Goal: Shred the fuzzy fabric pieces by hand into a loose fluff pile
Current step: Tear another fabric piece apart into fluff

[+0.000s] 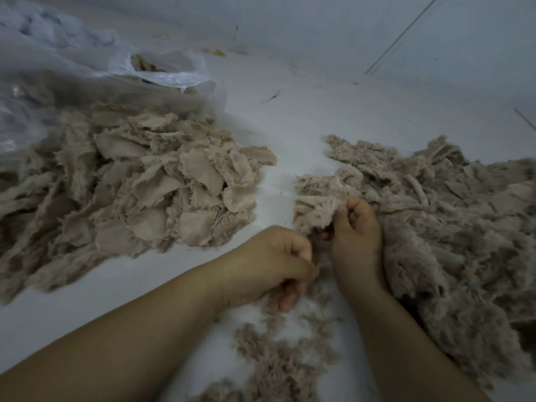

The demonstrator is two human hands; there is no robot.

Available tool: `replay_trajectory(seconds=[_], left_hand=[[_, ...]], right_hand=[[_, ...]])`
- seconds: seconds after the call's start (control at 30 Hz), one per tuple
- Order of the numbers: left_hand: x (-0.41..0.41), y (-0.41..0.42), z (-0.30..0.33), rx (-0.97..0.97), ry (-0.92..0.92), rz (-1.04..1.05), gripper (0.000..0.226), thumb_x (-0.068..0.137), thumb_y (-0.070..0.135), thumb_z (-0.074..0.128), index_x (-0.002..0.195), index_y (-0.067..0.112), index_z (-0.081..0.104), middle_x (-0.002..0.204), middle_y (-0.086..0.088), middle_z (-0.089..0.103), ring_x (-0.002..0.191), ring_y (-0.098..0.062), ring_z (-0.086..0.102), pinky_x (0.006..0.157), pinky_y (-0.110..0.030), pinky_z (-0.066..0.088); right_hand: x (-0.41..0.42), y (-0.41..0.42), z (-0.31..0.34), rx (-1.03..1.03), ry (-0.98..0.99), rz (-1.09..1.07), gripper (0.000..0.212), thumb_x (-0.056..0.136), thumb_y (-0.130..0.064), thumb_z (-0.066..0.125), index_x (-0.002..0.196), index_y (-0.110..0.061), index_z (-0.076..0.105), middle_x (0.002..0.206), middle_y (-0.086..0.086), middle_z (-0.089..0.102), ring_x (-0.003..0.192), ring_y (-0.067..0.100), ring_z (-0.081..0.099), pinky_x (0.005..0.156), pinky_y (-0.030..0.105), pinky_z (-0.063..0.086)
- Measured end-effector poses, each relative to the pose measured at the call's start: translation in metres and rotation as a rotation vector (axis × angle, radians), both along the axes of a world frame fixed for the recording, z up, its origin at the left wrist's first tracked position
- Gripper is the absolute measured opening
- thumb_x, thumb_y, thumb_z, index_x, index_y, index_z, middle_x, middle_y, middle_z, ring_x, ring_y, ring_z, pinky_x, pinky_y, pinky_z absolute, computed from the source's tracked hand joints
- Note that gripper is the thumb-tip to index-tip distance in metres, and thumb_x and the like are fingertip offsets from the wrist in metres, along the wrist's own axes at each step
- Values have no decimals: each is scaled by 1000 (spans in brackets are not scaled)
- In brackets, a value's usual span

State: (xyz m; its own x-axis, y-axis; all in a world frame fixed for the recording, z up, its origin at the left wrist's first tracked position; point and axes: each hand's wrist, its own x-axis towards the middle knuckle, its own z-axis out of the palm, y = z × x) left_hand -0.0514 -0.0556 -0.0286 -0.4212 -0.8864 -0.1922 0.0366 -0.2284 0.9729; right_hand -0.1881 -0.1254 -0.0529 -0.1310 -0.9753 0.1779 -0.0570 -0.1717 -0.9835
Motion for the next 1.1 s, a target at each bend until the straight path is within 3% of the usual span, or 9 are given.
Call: replay_trajectory(seconds=[0.2, 0.33, 0.4, 0.5, 0.67, 0.77, 0.87, 0.97, 1.1], left_hand=[[19, -11, 7, -147, -89, -101, 20, 83, 22, 74, 72, 6, 75, 83, -30, 65, 58, -21, 62, 48, -28, 53], [17, -22, -3, -358, -272, 433, 24, 81, 13, 78, 63, 7, 63, 59, -15, 56, 51, -21, 47, 51, -31, 42], [12, -26, -3, -404, -215, 596, 19, 78, 4, 79, 79, 8, 60, 72, -11, 56, 56, -19, 45, 48, -30, 40], [3, -31, -1, -448, -226, 541, 39, 79, -1, 76, 110, 19, 62, 98, 1, 60, 62, -15, 52, 51, -29, 48], [-6, -36, -3, -444, -209, 648, 21, 92, 0, 60, 74, 10, 67, 52, 5, 60, 45, -13, 55, 44, -27, 47], [0, -38, -4, -428, -74, 751, 18, 94, 5, 61, 77, -2, 66, 49, -9, 55, 41, -20, 48, 41, -26, 43], [0, -38, -3, -437, -14, 808, 20, 94, 7, 61, 76, 2, 64, 46, -7, 50, 39, -16, 43, 40, -22, 38], [2, -39, -3, -379, 114, 855, 28, 97, 11, 56, 70, 10, 60, 46, -2, 47, 38, -12, 40, 38, -20, 33], [15, -43, -5, -257, 238, 832, 29, 99, 15, 54, 71, 10, 58, 49, -3, 47, 38, -13, 39, 35, -18, 30]], right_hand=[[0, 2, 4, 94, -161, 14, 23, 99, -2, 43, 87, -15, 57, 77, 15, 54, 68, 25, 48, 61, 40, 41], [-2, 4, 3, 106, -188, 65, 23, 96, 1, 38, 84, -14, 52, 66, 12, 39, 52, 19, 30, 49, 32, 25], [-2, 6, 4, 104, -192, 104, 23, 93, -2, 41, 79, -16, 52, 69, 13, 41, 57, 23, 32, 52, 37, 27], [0, 9, 6, 80, -170, 174, 10, 84, -17, 47, 77, -16, 55, 74, 16, 52, 67, 28, 43, 61, 42, 36], [-1, 12, 5, 8, -46, 278, 19, 81, -36, 71, 85, -19, 63, 66, 7, 64, 56, 21, 57, 49, 32, 50], [-2, 10, 3, -25, 69, 263, 6, 82, -20, 70, 85, -24, 68, 74, 11, 70, 63, 23, 64, 55, 38, 55], [0, 7, -2, -59, 134, 200, 21, 82, -4, 60, 86, -22, 70, 70, 12, 67, 54, 16, 57, 45, 36, 47], [-2, 5, -3, -89, 145, 127, 24, 83, 1, 54, 81, -17, 70, 69, 6, 64, 51, 7, 51, 48, 22, 42], [-3, 5, 0, -35, 38, 83, 27, 86, -2, 50, 69, -20, 61, 64, 0, 55, 54, 10, 47, 49, 26, 40]])
